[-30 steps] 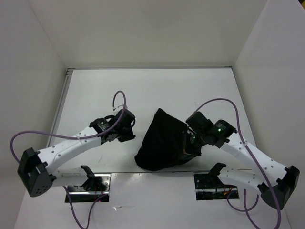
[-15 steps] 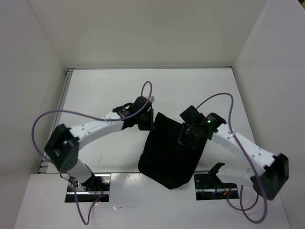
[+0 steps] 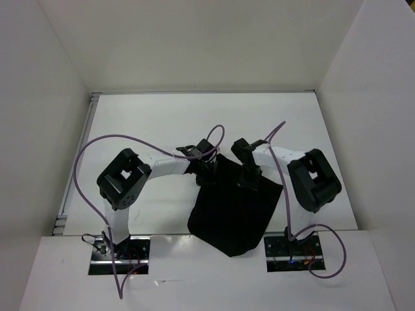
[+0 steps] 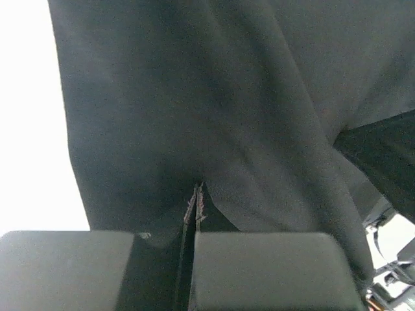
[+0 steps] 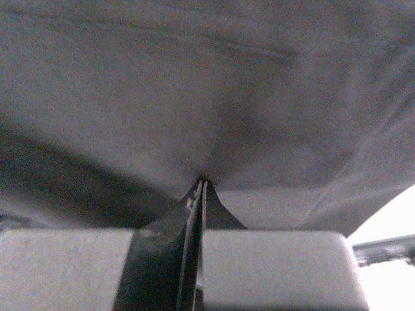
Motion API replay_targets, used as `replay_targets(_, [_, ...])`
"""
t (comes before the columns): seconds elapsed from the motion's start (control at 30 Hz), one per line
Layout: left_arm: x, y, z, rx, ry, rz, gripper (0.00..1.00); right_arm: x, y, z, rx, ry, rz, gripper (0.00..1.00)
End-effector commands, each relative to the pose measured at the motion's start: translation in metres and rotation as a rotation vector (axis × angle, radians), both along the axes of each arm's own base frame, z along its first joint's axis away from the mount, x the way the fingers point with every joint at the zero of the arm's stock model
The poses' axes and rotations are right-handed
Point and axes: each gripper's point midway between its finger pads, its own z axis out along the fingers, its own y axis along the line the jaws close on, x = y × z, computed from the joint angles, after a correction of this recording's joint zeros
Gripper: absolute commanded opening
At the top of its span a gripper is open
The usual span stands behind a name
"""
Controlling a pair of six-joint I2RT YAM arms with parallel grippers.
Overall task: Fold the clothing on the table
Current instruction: Move the skirt to the center of the board, then flatten the skirt out
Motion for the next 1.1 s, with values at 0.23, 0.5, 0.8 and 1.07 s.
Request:
replay_targets(0.23, [0.102, 0.058, -0.002, 0.056, -0.097, 0.215, 0.00, 0.142, 0.018, 0.002, -0.016, -0.214, 0.076, 0.03])
replay_targets(0.5, [0.149, 0.088, 0.068, -0.017, -0.222, 0.295, 0.00, 0.201, 0.027, 0.122, 0.022, -0.547, 0.074, 0.26])
replay_targets(0.8, [0.096, 0.096, 0.122, -0.161, -0.261, 0.305, 0.03, 0.082, -0.008, 0.118, 0.101, -0.380, -0.093, 0.47])
replay_targets(1.07, [0.070, 0.103, 0.155, -0.227, -0.307, 0.307, 0.03, 0.007, -0.003, 0.093, 0.241, -0.200, -0.296, 0.50])
